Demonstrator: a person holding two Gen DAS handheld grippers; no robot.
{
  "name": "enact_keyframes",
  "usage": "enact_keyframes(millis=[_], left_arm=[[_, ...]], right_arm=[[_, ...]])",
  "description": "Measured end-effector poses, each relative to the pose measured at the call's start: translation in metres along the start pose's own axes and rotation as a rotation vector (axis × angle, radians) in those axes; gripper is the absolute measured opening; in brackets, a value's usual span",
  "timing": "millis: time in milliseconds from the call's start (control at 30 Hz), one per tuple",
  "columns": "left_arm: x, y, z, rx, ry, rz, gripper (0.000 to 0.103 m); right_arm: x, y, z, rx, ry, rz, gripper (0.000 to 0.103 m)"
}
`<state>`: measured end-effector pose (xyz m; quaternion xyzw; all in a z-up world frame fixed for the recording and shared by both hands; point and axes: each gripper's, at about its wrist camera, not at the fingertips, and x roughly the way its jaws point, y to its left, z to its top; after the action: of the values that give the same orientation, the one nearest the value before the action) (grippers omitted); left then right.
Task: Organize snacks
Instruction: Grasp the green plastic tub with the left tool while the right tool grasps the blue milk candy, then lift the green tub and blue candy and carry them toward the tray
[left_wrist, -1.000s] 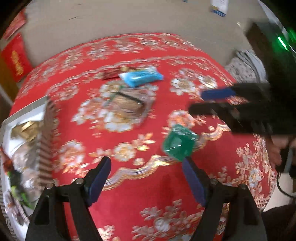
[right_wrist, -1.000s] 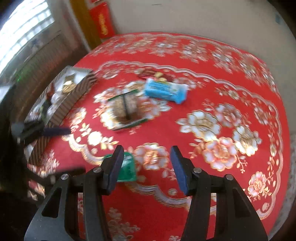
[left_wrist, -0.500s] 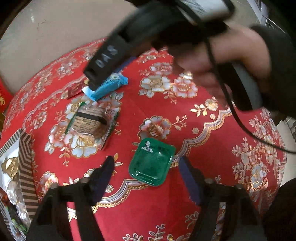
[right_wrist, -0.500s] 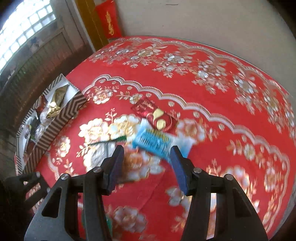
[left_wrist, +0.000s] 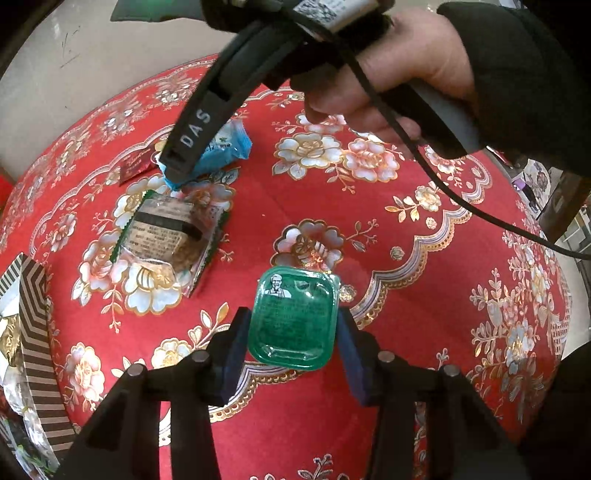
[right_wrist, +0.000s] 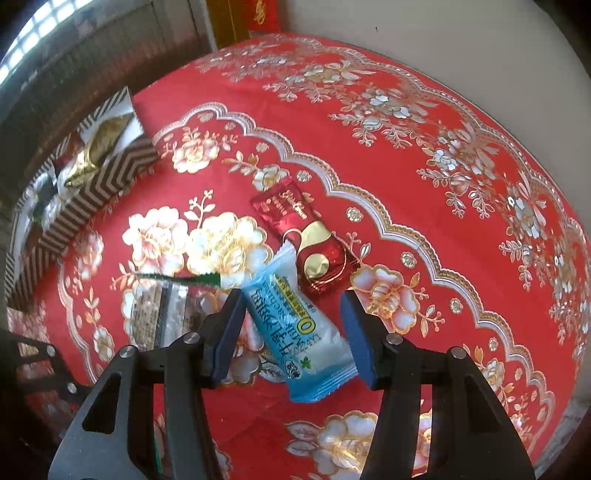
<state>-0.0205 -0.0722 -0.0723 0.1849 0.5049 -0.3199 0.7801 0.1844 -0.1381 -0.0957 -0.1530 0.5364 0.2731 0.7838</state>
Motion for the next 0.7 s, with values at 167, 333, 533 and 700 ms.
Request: enact_keyframes(millis=[167, 333, 533, 700], left_arm=[[-0.003, 0.004, -0.002, -0.034, -0.003, -0.019, 0.047], [-0.013, 0.008, -0.009, -0.062, -0.027, -0.04, 0.046], [-0.025, 0.02, -0.017, -0.156, -0.043, -0.1, 0.046], [-0.036, 0.018, -0.023, -0.18, -0.029, -0.046, 0.046]], right_arm=[[0.0, 0.003, -0.011, 0.028, 0.015, -0.04, 0.034], [-0.015, 0.006, -0.025, 0.099, -0.014, -0.019, 0.031], [-0.046, 0.018, -0.054, 0.2, -0.077, -0.02, 0.031], [-0.065, 0.019, -0.078, 0.318, -0.12, -0.011, 0.031]])
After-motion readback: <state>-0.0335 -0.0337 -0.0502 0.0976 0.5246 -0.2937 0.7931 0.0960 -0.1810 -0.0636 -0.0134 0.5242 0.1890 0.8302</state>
